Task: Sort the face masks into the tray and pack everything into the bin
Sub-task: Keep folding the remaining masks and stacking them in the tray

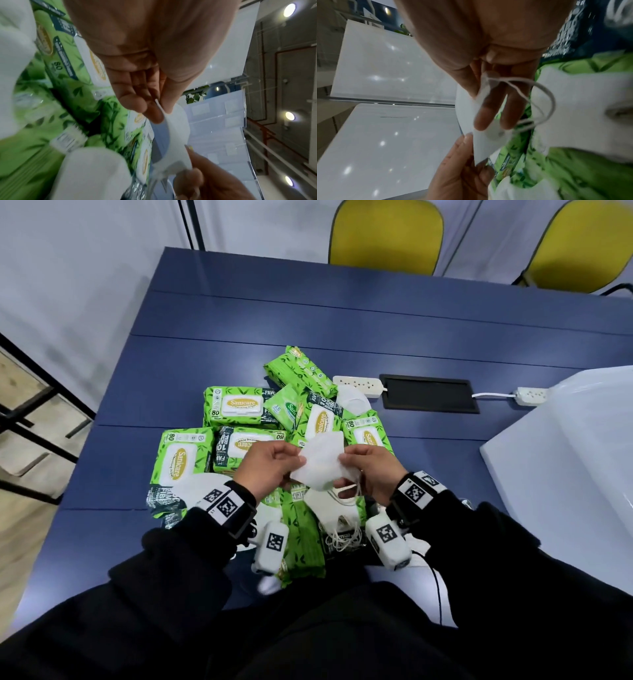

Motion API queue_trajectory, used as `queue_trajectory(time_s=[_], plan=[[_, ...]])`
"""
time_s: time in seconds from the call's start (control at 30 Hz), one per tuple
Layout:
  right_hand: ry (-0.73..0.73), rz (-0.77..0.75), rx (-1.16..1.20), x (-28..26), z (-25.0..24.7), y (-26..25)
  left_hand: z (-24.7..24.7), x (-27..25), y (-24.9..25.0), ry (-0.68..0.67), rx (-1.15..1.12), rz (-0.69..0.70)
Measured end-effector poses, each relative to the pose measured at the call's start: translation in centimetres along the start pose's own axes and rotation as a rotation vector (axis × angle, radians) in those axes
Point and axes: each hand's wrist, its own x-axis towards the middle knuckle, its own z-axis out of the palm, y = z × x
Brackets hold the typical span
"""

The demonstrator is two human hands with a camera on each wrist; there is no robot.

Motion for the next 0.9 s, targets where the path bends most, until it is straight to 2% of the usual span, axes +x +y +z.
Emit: queue_trajectory(time_s=[0.13,0.3,0.5,0.63,0.8,0.9], plan=[[0.041,0.102,-0.195,-0.1,-2.6,1.6,2.8,-0.4,-2.3,0.020,0.183,-0.010],[0.063,0.181,-0.425,0.3,-3.8,3.8,4.4,0.1,-4.4,0.055,0.299,-0.084],[-0.016,0.255,-0.235,-0.1,-3.9,2.9,4.5,0.6,-5.0,0.090,0.398,-0.089],[-0.039,0.247,-0.226,-0.6,-4.2,2.6,4.5,0.7,-4.9,0.112,0.397,-0.082],[0.000,0.232,-0.320,-0.4,-4.6,2.6,5.2,0.6,-4.5,0.090,0.381,-0.057],[0.082,0.183,-0.365,0.3,-4.8,2.6,5.4,0.7,-4.4,0.068,0.389,-0.054]])
